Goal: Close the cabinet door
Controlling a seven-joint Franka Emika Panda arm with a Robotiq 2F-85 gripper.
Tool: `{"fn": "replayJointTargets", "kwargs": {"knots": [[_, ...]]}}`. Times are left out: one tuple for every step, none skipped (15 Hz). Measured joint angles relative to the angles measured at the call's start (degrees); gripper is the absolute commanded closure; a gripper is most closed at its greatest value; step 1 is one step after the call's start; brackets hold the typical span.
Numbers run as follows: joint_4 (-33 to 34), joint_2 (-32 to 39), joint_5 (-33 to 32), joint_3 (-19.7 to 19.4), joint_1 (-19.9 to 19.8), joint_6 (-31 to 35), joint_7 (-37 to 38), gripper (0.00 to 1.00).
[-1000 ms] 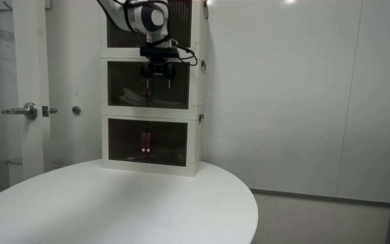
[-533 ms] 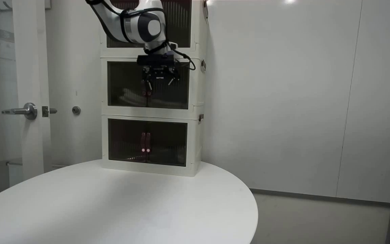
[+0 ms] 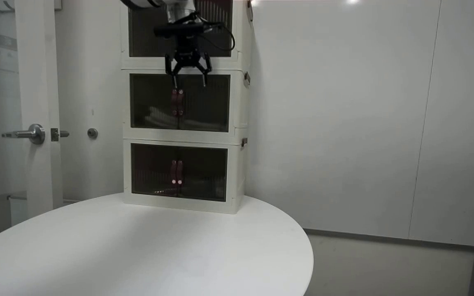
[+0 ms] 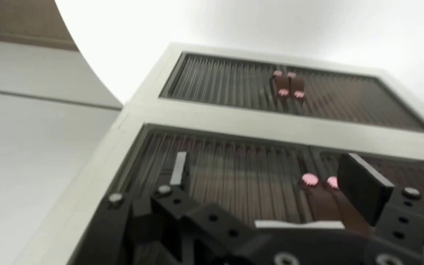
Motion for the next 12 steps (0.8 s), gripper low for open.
{"fn": "replayJointTargets", "kwargs": {"knots": [[-0.5,-2.1,0.0,0.1,0.1,-5.3,0.0,0.00],[-1.5,-4.1,0.3,0.4,0.1,-9.8,-0.3,0.00],[-2.8,-6.2,0.7,0.8,0.2,-14.1,-0.7,0.00],[-4.5,-8.2,1.2,1.1,0.3,-18.0,-1.0,0.00],[-6.4,-9.9,1.6,1.3,0.4,-20.9,-1.2,0.00],[-8.5,-11.6,2.1,1.5,0.6,-23.1,-1.2,0.00],[-11.0,-13.3,2.6,1.5,0.8,-24.4,-1.2,0.00],[-13.8,-15.1,3.5,1.5,0.9,-25.0,-1.2,0.00],[-16.7,-16.9,4.5,1.5,0.9,-25.0,-1.1,0.00],[-19.7,-18.9,5.6,1.5,0.9,-24.6,-1.0,0.00],[-22.8,-20.9,7.1,1.4,0.9,-23.8,-0.7,0.00],[-25.9,-23.1,8.4,1.2,0.9,-22.4,-0.2,0.00]]}}
